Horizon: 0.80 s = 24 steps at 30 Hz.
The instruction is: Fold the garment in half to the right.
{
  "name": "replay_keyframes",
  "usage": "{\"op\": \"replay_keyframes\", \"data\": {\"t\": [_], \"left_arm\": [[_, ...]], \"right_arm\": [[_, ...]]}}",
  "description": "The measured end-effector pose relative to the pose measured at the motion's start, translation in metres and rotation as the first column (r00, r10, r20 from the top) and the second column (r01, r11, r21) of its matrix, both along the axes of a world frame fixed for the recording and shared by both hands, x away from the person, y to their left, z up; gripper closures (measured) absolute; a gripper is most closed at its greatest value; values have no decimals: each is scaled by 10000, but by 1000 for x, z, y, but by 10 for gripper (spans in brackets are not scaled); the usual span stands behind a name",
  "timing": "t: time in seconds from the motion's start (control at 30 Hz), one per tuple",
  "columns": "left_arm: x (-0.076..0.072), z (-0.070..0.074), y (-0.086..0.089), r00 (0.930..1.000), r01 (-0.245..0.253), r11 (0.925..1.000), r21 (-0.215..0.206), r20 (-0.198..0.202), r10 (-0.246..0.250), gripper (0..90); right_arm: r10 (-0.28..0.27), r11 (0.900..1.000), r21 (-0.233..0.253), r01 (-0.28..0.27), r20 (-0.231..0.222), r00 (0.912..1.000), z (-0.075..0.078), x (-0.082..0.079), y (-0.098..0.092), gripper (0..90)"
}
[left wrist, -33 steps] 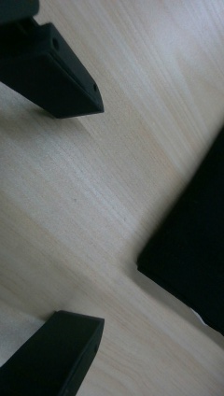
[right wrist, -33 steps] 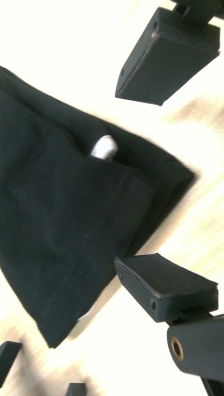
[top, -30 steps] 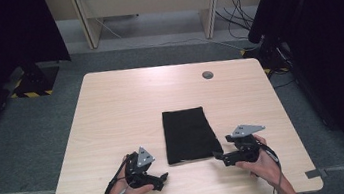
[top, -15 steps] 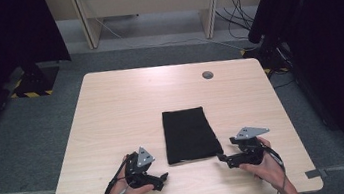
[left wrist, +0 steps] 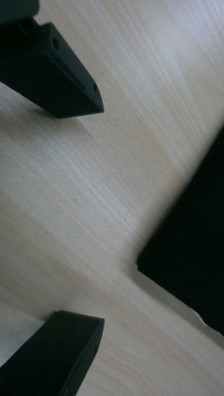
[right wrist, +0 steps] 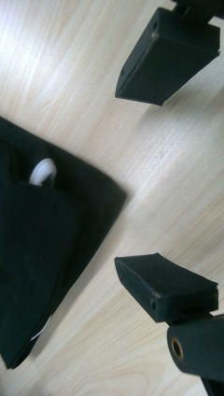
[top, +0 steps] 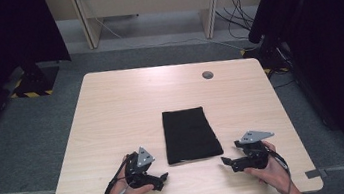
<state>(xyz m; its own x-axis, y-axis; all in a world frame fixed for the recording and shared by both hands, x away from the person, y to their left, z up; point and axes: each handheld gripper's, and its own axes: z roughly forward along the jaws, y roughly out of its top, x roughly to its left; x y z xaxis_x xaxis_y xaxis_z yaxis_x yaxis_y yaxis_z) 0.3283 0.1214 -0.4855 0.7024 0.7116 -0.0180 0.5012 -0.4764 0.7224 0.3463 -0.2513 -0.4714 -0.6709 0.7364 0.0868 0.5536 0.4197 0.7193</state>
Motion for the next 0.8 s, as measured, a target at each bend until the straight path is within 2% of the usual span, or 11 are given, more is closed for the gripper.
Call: {"op": "replay_keyframes", "data": {"t": [0.27, 0.47, 0.8], "left_arm": [[0, 0, 0, 10000, 0, 10000, 1, 1, 0, 0], [0, 0, 0, 10000, -3, 10000, 1, 2, 3, 0], [-7, 0, 1, 10000, -43, 10000, 8, -9, 43, 0]], "right_arm": [[-62, 9989, -464, 63, 31, 10000, -4, -7, -2, 166], [-205, 9955, -924, 226, 241, 9995, -5, -17, -4, 152], [-475, 9960, -740, 507, 452, 9978, -7, -36, -16, 143]]}}
